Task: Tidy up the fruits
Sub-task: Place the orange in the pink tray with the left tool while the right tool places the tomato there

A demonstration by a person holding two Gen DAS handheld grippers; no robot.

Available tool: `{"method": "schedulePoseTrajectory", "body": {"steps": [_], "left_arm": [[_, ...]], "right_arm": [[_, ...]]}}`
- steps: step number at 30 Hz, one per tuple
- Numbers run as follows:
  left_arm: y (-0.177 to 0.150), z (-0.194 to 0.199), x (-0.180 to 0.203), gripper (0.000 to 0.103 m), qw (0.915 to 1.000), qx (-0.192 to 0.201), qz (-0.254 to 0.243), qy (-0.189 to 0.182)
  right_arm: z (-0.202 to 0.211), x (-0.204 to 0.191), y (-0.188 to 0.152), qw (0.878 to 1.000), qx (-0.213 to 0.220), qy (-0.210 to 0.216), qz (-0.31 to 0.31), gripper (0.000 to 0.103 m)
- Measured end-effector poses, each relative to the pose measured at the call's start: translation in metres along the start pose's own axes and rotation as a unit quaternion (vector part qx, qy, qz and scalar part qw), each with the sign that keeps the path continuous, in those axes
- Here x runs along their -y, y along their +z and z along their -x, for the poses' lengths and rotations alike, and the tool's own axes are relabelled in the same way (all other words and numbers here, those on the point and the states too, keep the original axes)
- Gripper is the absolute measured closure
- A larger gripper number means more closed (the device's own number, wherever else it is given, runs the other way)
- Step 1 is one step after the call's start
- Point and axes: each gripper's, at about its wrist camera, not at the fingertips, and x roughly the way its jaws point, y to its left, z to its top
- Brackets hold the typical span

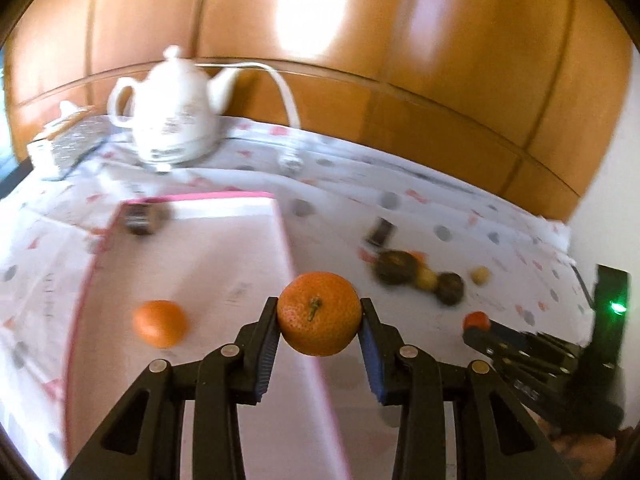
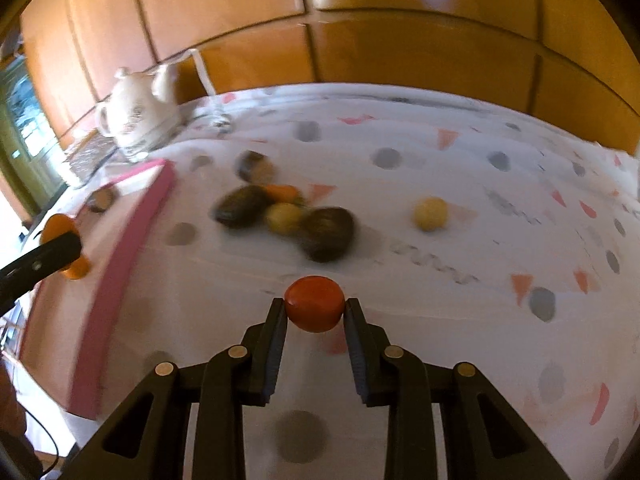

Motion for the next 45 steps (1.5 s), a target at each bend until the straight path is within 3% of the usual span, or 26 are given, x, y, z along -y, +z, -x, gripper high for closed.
{"method": "schedulePoseTrajectory", "body": {"steps": [10, 16, 21, 35, 45], "left_arm": [[0.012, 0.016, -0.076, 0.064, 0.9926, 0.024, 0.058, 0.104], [0.008, 0.026, -0.101, 0.063, 0.9873, 0.029, 0.079, 0.135], [0.005, 0.037, -0.106, 0.044, 0.9843, 0.045, 0.086, 0.148], [-0.007, 0.045, -0.095, 0.039, 0.9872, 0.039, 0.079, 0.133], [-0.017, 0.043, -0.068, 0.039, 0.9916, 0.032, 0.045, 0.117]], "right_arm": [[0.014, -0.104, 0.02, 0.989, 0.009, 0.107, 0.1, 0.074], [0.005, -0.161, 0.02, 0.978, -0.003, 0.145, 0.152, 0.074], [-0.006, -0.187, 0.021, 0.975, -0.012, 0.147, 0.165, 0.074], [-0.004, -0.179, 0.016, 0.985, -0.007, 0.12, 0.125, 0.067], [0.007, -0.152, 0.012, 0.994, 0.018, 0.068, 0.09, 0.065]]}}
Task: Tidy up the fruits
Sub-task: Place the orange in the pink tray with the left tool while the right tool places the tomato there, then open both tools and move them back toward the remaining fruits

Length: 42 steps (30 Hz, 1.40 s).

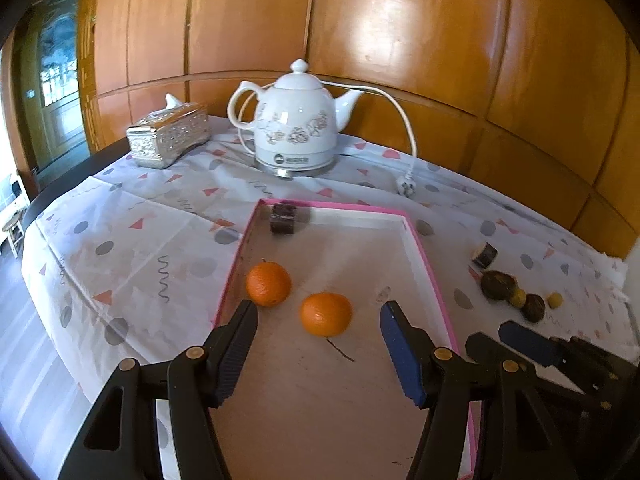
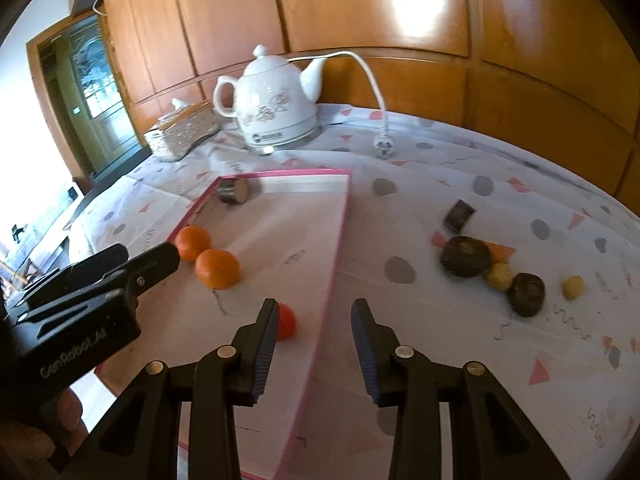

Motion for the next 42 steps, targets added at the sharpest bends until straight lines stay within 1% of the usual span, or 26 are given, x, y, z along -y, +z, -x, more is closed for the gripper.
{"method": "schedulePoseTrajectory", "body": {"steps": [10, 20, 25, 33, 38, 42], "left_arm": [[-0.007, 0.001, 0.02, 0.038, 0.9995, -0.005, -0.03, -0.009], [-0.014, -0.001, 0.04, 0.037, 0.9977, -0.018, -0.06, -0.028], [-0.016, -0.001, 0.051, 0.037, 0.9963, -0.02, -0.074, -0.039], [-0.012, -0.004, 0.073, 0.037, 0.9938, -0.02, -0.096, -0.052], [-0.007, -0.009, 0.09, 0.037, 0.9919, -0.025, -0.106, -0.065], [-0.005, -0.014, 0.104, 0.037, 0.9904, -0.028, -0.114, -0.073]], "right_arm": [[0.01, 0.027, -0.005, 0.999, 0.011, -0.037, -0.033, 0.065], [0.014, 0.058, -0.017, 0.996, 0.007, -0.07, -0.062, 0.065], [0.018, 0.089, -0.031, 0.99, -0.003, -0.096, -0.099, 0.066], [0.025, 0.139, -0.049, 0.978, -0.009, -0.137, -0.154, 0.066], [0.026, 0.156, -0.053, 0.974, -0.01, -0.148, -0.171, 0.066], [0.024, 0.161, -0.054, 0.973, -0.013, -0.15, -0.173, 0.066]]}}
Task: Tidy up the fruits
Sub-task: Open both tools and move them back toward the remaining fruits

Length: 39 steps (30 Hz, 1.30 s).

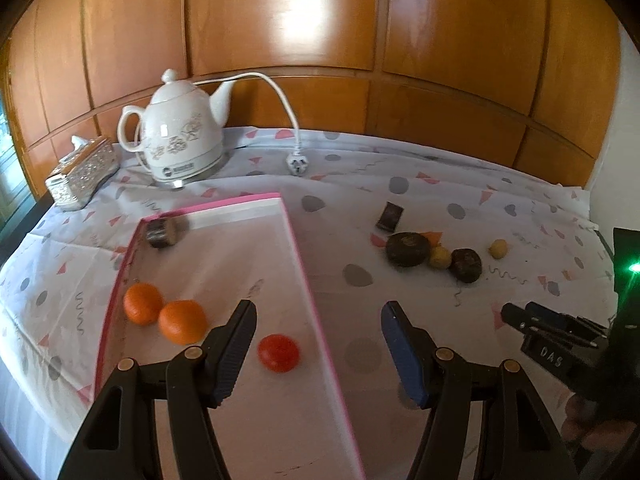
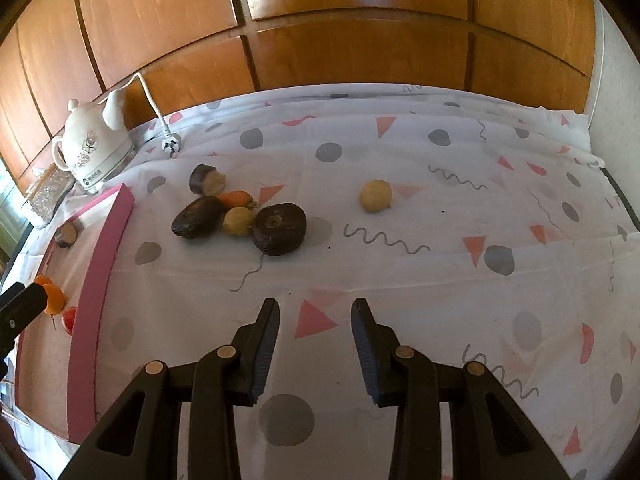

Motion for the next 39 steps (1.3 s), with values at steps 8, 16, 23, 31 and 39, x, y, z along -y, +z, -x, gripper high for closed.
{"method": "schedulePoseTrajectory", "body": {"steps": [8, 16, 23, 31, 39], "left_arm": [[0.006, -0.014, 0.019, 0.037, 0.9998, -0.009, -0.015, -0.009], [0.011, -0.029, 0.03, 0.037, 0.9995, -0.02, -0.024, -0.011], [0.017, -0.042, 0.041, 0.037, 0.9991, -0.029, -0.026, -0.015], [0.021, -0.057, 0.05, 0.037, 0.9987, -0.042, -0.026, -0.015], [0.024, -0.073, 0.049, 0.038, 0.998, -0.061, -0.01, -0.016]], "right_arm": [[-0.007, 0.005, 0.002, 1.0, -0.004, -0.007, -0.004, 0.066], [-0.01, 0.015, 0.01, 1.0, -0.001, -0.016, -0.008, 0.066], [-0.015, 0.026, 0.025, 0.999, 0.006, -0.03, -0.016, 0.066], [-0.025, 0.036, 0.039, 0.999, 0.007, -0.041, -0.018, 0.066], [-0.039, 0.04, 0.053, 0.999, 0.006, -0.047, -0.019, 0.066]]}}
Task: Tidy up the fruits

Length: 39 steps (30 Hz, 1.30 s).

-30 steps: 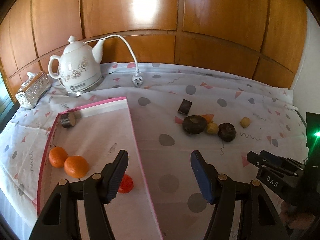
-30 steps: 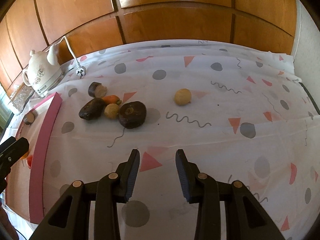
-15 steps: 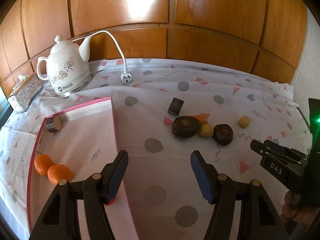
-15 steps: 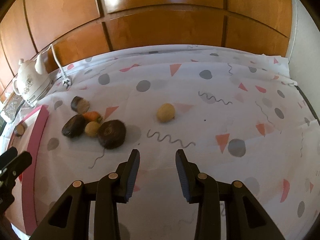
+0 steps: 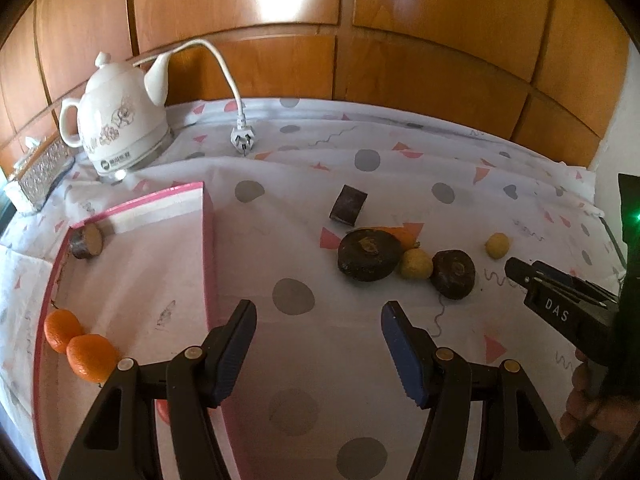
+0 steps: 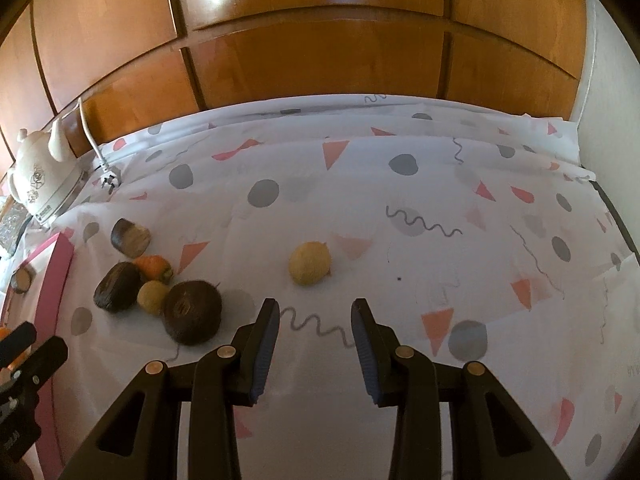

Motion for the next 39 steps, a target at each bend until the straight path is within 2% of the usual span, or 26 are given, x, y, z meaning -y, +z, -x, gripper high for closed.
{"method": "schedulePoseTrajectory", "body": {"steps": [20, 24, 39], "left_arm": [[0.016, -0.025, 0.006, 0.038, 0.9999, -0.007, 0.012, -0.007], [0.02, -0.029, 0.008, 0.037, 0.9997, -0.006, 0.018, -0.013], [0.043, -0.063, 0.016, 0.034, 0.9983, -0.026, 0.042, -0.03]], "right_arm": [[-0.033, -0.001, 0.021, 1.0, -0.004, 0.0, 0.013, 0.066], [-0.037, -0.002, 0.02, 1.0, -0.005, 0.002, 0.019, 0.074], [-0.041, -0.003, 0.021, 0.999, 0.0, 0.013, 0.031, 0.074]]}}
